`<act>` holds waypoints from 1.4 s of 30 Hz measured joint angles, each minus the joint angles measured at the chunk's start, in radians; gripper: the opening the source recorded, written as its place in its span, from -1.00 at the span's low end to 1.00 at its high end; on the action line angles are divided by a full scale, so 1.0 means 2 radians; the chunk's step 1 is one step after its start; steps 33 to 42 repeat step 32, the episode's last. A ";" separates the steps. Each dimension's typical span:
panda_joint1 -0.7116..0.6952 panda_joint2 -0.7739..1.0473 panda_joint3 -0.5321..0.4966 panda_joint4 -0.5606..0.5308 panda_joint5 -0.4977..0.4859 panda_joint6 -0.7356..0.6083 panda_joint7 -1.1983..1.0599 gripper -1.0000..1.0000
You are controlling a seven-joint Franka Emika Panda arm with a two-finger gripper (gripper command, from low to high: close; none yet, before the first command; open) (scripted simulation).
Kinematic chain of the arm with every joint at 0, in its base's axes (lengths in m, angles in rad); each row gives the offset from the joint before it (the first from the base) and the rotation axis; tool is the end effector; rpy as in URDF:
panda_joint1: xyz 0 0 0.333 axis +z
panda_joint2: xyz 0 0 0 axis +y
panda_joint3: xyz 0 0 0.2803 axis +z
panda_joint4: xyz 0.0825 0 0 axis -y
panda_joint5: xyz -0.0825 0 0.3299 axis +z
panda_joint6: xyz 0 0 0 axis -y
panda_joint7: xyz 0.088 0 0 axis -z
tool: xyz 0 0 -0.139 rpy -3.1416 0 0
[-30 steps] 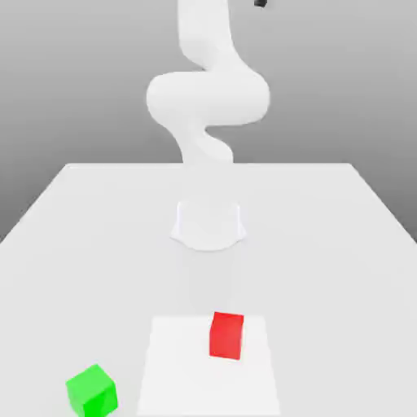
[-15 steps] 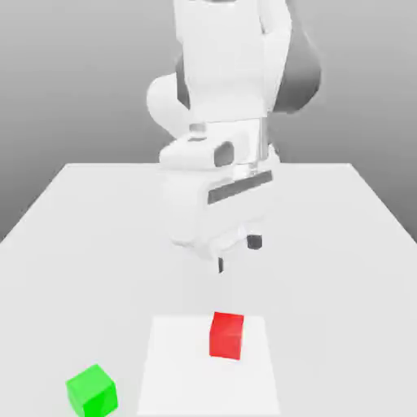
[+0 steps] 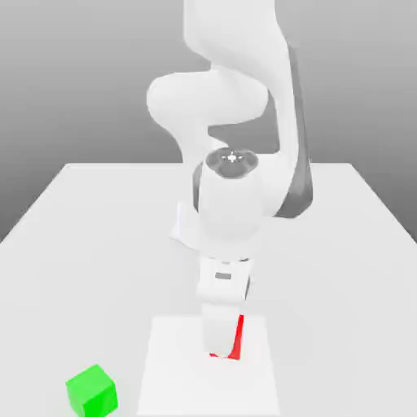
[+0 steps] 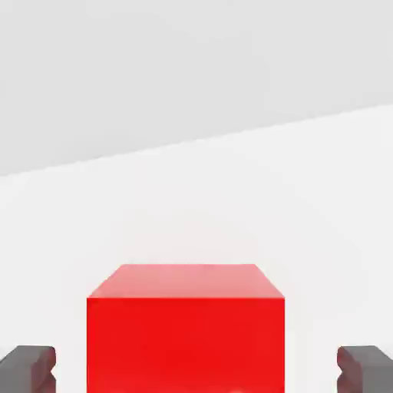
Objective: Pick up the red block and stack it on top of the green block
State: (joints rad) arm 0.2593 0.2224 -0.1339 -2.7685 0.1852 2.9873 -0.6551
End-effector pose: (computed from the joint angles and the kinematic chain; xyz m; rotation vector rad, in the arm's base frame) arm 0.3595 0.0285 0.1361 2.9997 0.9291 0.0011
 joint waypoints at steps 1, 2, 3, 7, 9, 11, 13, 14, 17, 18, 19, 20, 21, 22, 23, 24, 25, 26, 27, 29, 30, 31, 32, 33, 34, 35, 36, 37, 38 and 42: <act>0.000 0.000 0.000 0.000 0.000 0.000 0.000 -1.00; 0.000 0.000 0.000 0.000 0.000 -0.001 0.000 -1.00; 0.000 0.000 0.000 0.000 0.000 -0.001 0.000 -1.00; 0.005 -0.023 -0.011 -0.004 -0.024 -0.019 0.017 -1.00; 0.009 -0.057 -0.023 -0.009 -0.055 -0.047 0.040 -1.00; 0.007 -0.092 -0.028 -0.014 -0.081 -0.076 0.059 -1.00; 0.000 -0.102 -0.038 -0.001 -0.087 -0.102 0.085 -1.00; -0.010 -0.098 -0.046 0.013 -0.084 -0.113 0.103 -1.00; -0.047 -0.075 -0.068 0.064 -0.070 -0.145 0.161 -1.00; -0.055 -0.067 -0.075 0.081 -0.065 -0.155 0.181 -1.00; -0.063 -0.058 -0.082 0.099 -0.059 -0.165 0.201 -1.00; -0.070 -0.050 -0.090 0.117 -0.053 -0.175 0.220 -1.00; -0.076 -0.042 -0.099 0.135 -0.047 -0.185 0.240 -1.00; -0.085 -0.034 -0.106 0.153 -0.042 -0.195 0.260 -1.00; -0.092 -0.026 -0.115 0.171 -0.035 -0.205 0.279 -1.00; -0.097 -0.014 -0.118 0.181 -0.026 -0.203 0.286 -1.00; -0.103 0.001 -0.116 0.187 -0.015 -0.195 0.284 -1.00; -0.108 0.017 -0.111 0.191 -0.003 -0.183 0.279 -1.00; -0.115 0.034 -0.103 0.193 0.010 -0.170 0.272 -1.00; -0.128 0.061 -0.088 0.196 0.028 -0.147 0.260 1.00; -0.128 0.061 -0.088 0.196 0.028 -0.147 0.260 1.00; -0.128 0.061 -0.088 0.196 0.028 -0.147 0.260 1.00; -0.128 0.061 -0.088 0.196 0.028 -0.147 0.260 1.00; -0.128 0.061 -0.088 0.196 0.028 -0.147 0.260 1.00; -0.128 0.061 -0.088 0.196 0.028 -0.147 0.260 1.00; -0.128 0.061 -0.088 0.196 0.028 -0.147 0.260 1.00; -0.128 0.061 -0.088 0.196 0.028 -0.147 0.260 1.00; -0.128 0.061 -0.088 0.196 0.028 -0.147 0.260 1.00; -0.128 0.061 -0.088 0.196 0.028 -0.147 0.260 1.00; -0.128 0.061 -0.088 0.196 0.028 -0.147 0.260 1.00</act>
